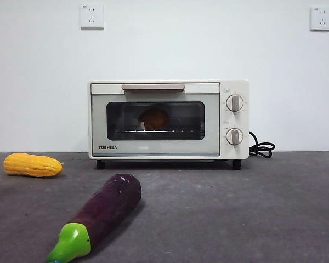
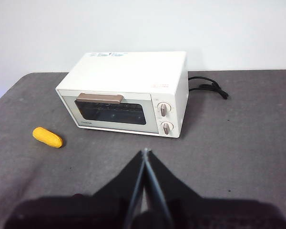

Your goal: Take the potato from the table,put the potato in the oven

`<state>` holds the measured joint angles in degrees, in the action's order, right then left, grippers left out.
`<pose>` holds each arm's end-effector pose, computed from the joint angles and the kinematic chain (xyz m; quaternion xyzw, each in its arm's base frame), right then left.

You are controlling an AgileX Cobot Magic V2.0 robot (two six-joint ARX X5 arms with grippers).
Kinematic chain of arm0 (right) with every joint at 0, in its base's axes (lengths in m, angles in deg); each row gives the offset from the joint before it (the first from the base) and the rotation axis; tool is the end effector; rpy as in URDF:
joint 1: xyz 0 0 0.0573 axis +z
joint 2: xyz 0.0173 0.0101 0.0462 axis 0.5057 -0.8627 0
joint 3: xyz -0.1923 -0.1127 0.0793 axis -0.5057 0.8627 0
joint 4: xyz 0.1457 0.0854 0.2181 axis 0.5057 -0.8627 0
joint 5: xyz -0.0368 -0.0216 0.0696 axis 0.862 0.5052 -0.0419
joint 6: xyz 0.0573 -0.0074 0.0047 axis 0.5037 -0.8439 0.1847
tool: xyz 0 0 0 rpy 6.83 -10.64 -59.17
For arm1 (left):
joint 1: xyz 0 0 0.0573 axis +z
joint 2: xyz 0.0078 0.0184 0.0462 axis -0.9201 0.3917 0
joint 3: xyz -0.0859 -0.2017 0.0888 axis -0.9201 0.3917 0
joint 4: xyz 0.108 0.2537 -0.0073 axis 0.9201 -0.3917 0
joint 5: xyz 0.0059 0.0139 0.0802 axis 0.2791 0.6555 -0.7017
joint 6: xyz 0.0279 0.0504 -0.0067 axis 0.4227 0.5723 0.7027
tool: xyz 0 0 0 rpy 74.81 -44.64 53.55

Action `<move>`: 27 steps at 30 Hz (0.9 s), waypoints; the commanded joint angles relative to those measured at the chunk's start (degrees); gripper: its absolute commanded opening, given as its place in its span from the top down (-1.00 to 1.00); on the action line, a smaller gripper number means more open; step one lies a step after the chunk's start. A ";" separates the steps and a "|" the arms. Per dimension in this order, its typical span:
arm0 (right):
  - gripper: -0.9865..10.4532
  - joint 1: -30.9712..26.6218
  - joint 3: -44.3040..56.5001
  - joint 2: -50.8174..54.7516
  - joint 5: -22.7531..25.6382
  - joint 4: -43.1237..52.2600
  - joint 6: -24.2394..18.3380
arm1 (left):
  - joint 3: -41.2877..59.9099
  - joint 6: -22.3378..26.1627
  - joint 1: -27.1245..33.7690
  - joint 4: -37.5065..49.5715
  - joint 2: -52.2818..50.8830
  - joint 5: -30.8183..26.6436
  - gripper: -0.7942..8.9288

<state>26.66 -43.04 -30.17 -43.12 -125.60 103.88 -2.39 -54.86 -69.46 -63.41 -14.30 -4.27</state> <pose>0.0565 0.0479 0.4933 0.0377 0.1818 0.1427 0.9722 0.1550 -0.0100 0.2053 0.0906 0.0050 -0.0682 0.9935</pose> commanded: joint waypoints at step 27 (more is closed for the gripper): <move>0.83 0.07 0.17 0.04 0.28 -1.29 -0.22 | 9.97 -8.39 2.60 -6.05 -7.52 -3.28 0.85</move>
<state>26.66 -43.04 -30.17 -43.12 -125.60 103.88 6.98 -63.03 -66.93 -69.59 -21.67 -7.77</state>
